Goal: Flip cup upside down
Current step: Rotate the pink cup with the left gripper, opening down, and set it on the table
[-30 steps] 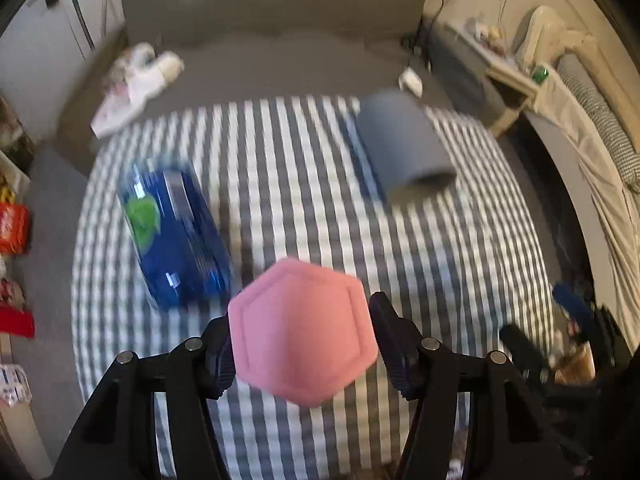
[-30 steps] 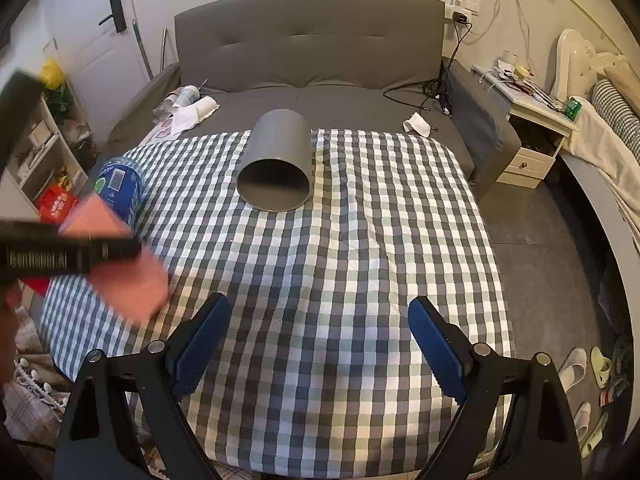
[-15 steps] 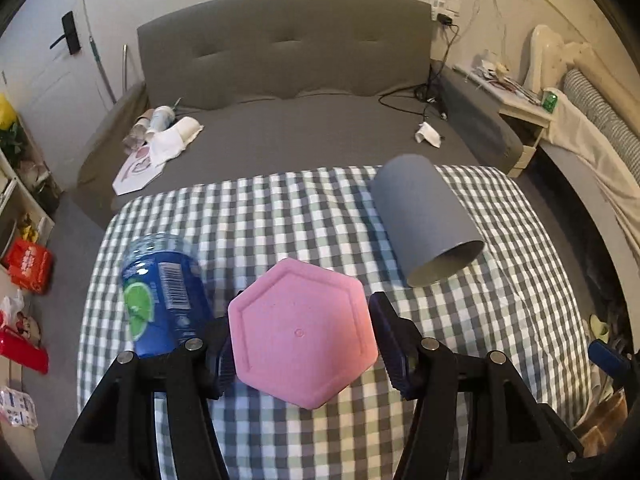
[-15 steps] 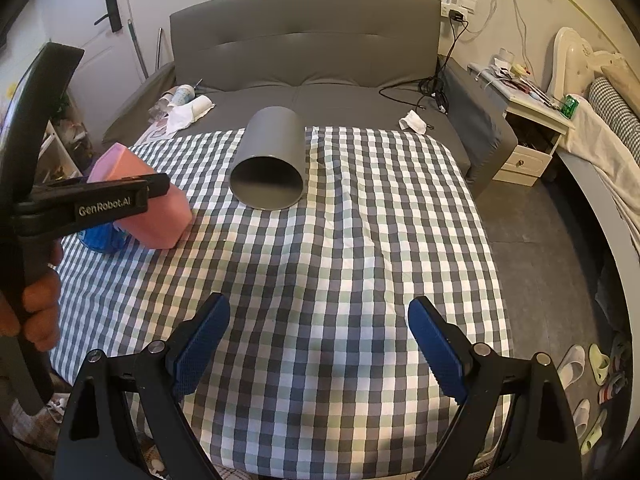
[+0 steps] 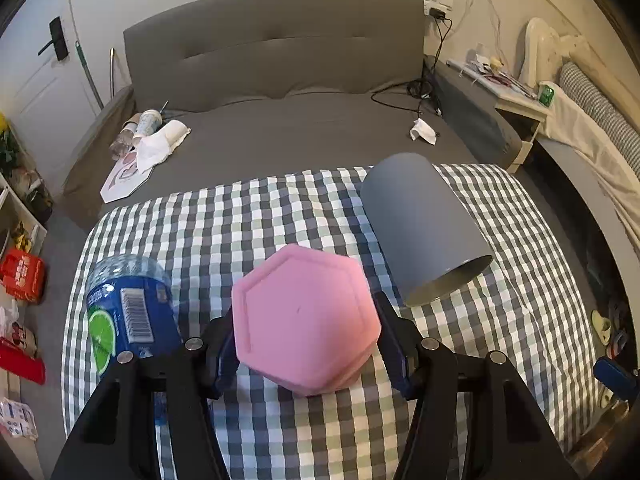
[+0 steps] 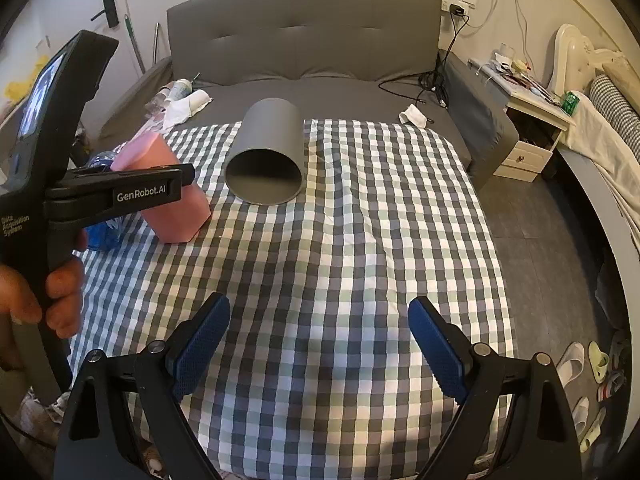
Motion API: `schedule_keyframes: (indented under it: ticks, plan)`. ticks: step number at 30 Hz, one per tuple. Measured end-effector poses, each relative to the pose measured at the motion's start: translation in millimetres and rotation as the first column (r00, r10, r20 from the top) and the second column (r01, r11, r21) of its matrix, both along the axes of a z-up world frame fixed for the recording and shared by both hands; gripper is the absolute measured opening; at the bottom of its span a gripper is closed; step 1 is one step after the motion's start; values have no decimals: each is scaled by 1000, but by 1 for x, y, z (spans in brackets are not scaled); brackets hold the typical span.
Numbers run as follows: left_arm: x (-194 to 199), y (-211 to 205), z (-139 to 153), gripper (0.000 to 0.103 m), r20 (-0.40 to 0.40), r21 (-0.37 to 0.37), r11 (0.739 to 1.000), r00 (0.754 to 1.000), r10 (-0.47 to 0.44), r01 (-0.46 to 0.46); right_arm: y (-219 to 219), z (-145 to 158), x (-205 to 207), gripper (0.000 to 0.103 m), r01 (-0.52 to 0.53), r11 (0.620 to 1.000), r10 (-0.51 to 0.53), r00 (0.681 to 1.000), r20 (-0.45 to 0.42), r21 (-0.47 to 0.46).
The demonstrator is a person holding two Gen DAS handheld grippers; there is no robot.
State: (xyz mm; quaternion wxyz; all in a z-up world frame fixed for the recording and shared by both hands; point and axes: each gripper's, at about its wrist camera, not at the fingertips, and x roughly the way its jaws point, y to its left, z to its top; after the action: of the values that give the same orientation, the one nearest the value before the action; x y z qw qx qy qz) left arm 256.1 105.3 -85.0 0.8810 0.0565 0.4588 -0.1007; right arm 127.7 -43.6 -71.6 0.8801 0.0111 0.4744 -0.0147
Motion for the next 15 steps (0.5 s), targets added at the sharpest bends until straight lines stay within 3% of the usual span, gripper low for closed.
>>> schedule_keyframes:
  ticks: [9, 12, 15]
  plan:
    - [7, -2, -8, 64, -2, -16, 999, 1000, -29, 29, 0, -3, 3, 91, 5, 1000, -5, 1000, -5, -5]
    - [3, 4, -7, 84, 13, -31, 999, 1000, -18, 18, -1, -4, 4, 91, 7, 1000, -7, 1000, -2, -10]
    - [-5, 11, -2, 87, 28, -64, 998, 1000, -8, 10, -2, -5, 4, 91, 8, 1000, -8, 1000, -1, -14]
